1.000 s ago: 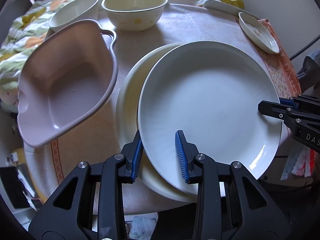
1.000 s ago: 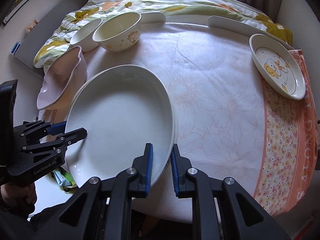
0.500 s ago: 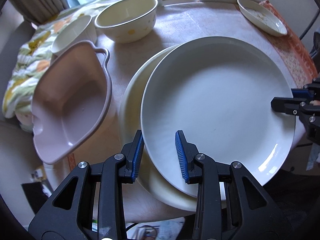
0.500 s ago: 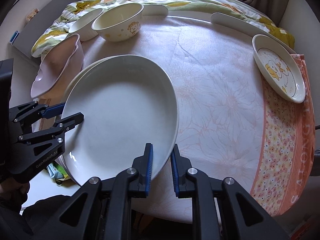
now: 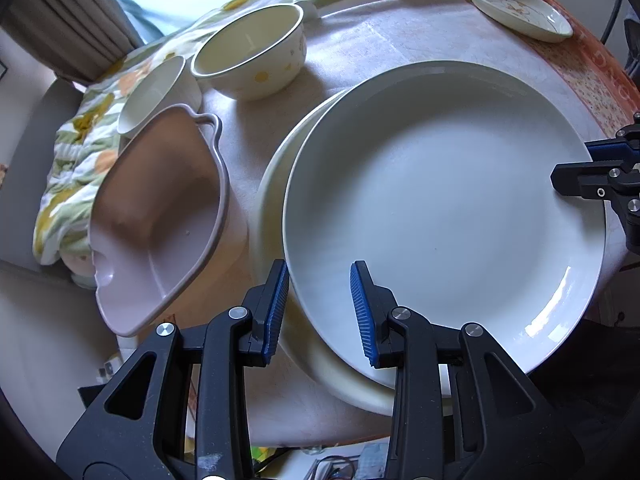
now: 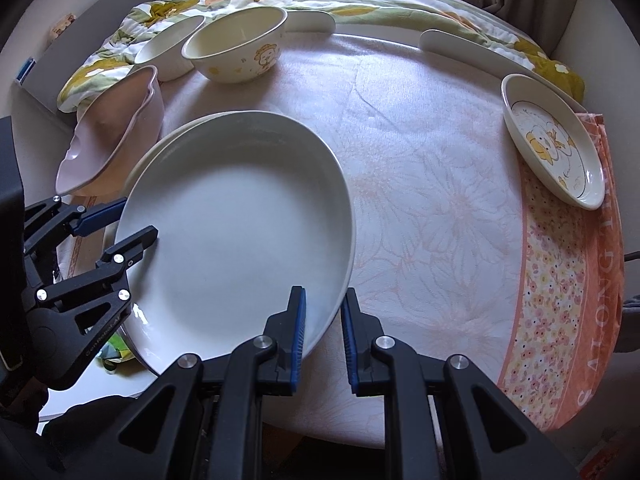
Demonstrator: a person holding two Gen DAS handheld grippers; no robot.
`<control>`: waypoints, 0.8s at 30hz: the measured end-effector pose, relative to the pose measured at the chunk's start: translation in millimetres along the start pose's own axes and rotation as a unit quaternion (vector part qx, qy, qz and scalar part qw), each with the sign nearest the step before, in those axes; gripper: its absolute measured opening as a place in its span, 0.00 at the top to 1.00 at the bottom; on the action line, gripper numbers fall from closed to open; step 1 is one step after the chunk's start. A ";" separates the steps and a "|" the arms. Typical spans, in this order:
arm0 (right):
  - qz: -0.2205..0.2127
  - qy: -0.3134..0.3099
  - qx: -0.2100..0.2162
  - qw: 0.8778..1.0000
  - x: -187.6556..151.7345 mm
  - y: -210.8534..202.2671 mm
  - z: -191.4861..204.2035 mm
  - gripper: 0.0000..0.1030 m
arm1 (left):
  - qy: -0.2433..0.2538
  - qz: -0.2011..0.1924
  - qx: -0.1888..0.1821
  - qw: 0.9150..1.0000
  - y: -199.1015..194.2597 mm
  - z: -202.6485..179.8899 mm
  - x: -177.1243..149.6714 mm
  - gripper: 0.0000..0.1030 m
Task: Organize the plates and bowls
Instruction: 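Carry the white plate over the yellow duck plate and lower it on top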
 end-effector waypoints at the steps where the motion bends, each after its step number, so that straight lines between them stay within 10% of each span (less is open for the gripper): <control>1: 0.000 0.001 -0.002 1.000 0.0 0.2 0.1 0.84 | 0.000 0.000 -0.001 1.000 0.3 -0.2 0.6 0.72; 24: 0.012 -0.015 -0.060 0.998 3.1 1.7 14.9 0.84 | 0.011 -0.016 0.014 1.000 -14.5 2.2 -8.9 0.72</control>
Point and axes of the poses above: each gripper's, at about its wrist camera, not at the fingertips, and y roughly the way its jaws point, z to its left, x to its top, the point moved 2 cm from there along y, roughly the way its jaws point, and after that the axes turned 11 degrees about -y, right-handed, at the moved point
